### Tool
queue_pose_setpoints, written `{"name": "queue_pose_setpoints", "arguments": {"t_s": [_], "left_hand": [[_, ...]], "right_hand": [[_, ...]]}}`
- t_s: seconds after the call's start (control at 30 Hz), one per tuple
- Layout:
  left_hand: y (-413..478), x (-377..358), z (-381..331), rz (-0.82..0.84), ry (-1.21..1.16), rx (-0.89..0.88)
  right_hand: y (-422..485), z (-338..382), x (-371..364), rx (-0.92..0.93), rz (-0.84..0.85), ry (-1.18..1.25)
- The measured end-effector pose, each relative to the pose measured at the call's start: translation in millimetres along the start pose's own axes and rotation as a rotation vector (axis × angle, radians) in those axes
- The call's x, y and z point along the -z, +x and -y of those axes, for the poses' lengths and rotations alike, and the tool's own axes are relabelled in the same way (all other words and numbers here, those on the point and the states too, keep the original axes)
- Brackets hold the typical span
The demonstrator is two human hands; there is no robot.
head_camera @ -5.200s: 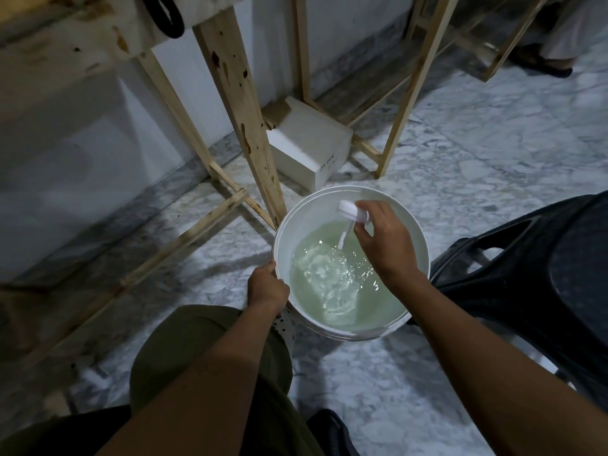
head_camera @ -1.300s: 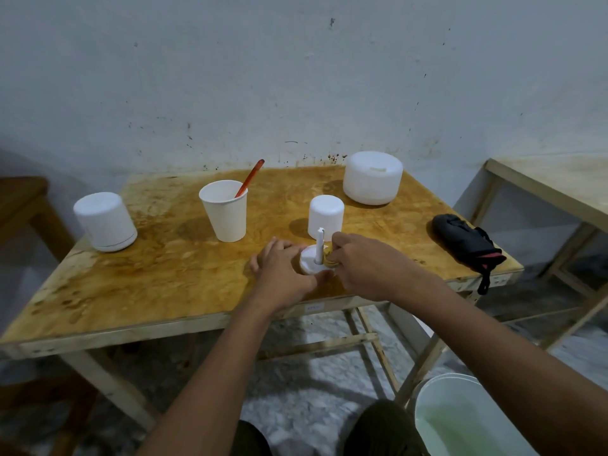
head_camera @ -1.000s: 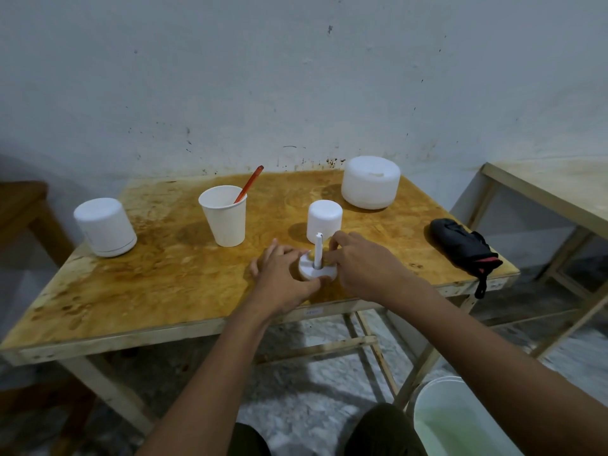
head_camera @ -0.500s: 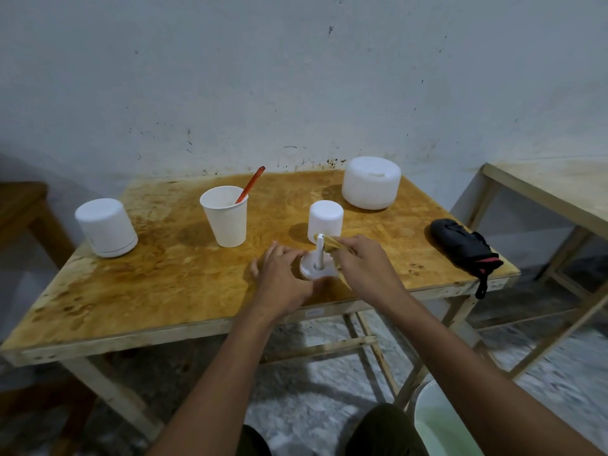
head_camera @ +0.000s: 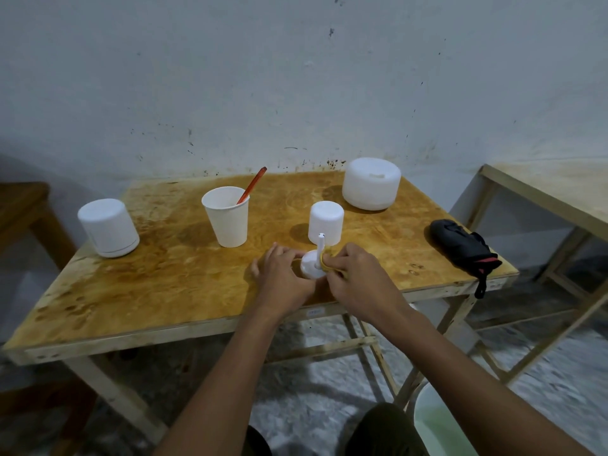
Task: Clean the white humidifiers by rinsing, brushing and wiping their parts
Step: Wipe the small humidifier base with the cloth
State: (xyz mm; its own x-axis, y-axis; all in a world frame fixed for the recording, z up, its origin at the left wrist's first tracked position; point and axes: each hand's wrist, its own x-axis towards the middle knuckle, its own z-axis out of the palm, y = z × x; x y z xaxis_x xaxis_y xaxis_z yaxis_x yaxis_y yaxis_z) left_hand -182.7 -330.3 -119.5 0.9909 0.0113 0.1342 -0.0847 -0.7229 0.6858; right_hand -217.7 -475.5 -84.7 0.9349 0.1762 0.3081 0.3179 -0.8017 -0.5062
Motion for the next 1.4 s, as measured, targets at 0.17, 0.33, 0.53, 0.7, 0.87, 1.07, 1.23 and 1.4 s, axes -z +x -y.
{"name": "queue_pose_setpoints", "arguments": {"t_s": [0.17,0.33,0.53,0.7,0.87,1.07,1.23,1.4], "left_hand": [[1,-4,-1,-0.046,-0.024,0.033],[2,-2,0,-0.041,-0.055,0.051],[0,-4,0,-0.095,-0.037,0.014],[5,6,4,0.088,0.022,-0.028],[15,25,11,0.368,0.012,-0.080],[-5,7,1,0.026,0.076,-0.076],[-13,5,-1,-0.079,0.210,-0.051],[5,36,5,0.240,0.271,-0.110]], "right_hand": [[15,3,9,-0.024,0.072,-0.225],[21,9,15,0.085,0.091,-0.469],[24,-4,26,0.182,0.272,-0.353],[24,-9,31,0.166,0.285,-0.285],[26,-11,34,0.116,0.309,-0.233],[20,-2,25,0.071,0.322,-0.154],[19,-6,25,0.063,0.306,-0.105],[21,-7,28,0.068,0.340,-0.150]]}}
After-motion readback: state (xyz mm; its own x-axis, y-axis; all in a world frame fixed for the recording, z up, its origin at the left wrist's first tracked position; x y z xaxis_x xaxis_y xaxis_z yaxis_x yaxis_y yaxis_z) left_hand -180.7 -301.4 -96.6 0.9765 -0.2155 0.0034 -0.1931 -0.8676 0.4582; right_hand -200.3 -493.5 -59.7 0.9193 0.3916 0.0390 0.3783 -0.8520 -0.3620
